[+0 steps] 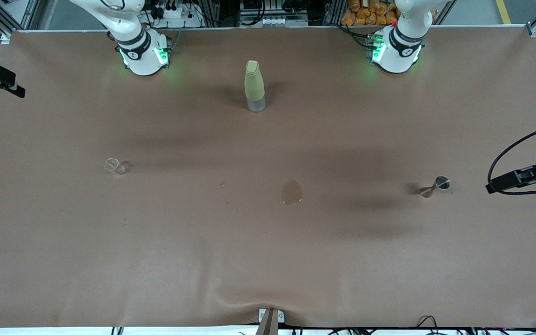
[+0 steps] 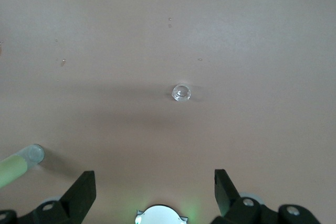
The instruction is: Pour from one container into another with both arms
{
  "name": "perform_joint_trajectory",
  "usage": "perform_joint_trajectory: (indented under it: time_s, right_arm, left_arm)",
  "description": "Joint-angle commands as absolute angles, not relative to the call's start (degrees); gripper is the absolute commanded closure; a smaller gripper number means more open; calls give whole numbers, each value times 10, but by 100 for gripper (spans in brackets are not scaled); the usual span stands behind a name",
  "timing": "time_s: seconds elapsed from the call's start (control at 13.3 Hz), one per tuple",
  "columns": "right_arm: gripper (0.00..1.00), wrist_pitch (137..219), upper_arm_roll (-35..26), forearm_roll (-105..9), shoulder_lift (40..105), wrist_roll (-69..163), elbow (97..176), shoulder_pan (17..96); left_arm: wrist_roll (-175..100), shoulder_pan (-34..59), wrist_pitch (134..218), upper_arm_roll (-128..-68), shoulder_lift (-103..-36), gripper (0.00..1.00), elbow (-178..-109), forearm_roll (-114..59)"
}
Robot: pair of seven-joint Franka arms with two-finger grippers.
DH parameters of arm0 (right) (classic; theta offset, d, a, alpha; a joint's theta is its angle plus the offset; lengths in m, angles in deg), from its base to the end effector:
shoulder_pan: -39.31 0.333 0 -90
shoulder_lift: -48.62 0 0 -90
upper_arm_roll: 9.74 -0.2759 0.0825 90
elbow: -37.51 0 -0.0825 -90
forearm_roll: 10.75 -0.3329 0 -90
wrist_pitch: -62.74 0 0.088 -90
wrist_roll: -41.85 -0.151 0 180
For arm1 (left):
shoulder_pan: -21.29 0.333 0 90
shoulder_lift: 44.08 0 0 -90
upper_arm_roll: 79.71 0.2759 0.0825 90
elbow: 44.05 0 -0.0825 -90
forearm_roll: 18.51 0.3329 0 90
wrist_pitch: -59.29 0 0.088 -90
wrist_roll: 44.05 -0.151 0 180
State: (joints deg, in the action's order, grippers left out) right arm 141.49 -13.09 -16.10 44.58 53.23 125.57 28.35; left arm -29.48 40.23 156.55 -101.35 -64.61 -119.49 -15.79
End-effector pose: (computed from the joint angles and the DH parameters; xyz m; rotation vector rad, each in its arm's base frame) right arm 0.4572 -0.0446 0.5729 -3.0348 -0.1206 0.1159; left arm 0.6024 0.0098 0.4731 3.0334 0.3461 0.0522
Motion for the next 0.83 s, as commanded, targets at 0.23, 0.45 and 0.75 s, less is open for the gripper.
perform_joint_trajectory:
  time_s: [0.23, 0.45, 0.75]
  right_arm:
    - [0, 1417, -134, -163, 440, 531, 1267, 277]
    - [0, 1418, -134, -163, 442, 531, 1268, 278]
    - [0, 1414, -134, -164, 443, 531, 1267, 278]
  left_arm:
    - [-325, 260, 1578, -830, -601, 0, -1229, -235]
    - [-361, 213, 1659, -775, -545, 0, -1330, -248]
    - [-454, 219, 1677, -780, -523, 0, -1379, -242]
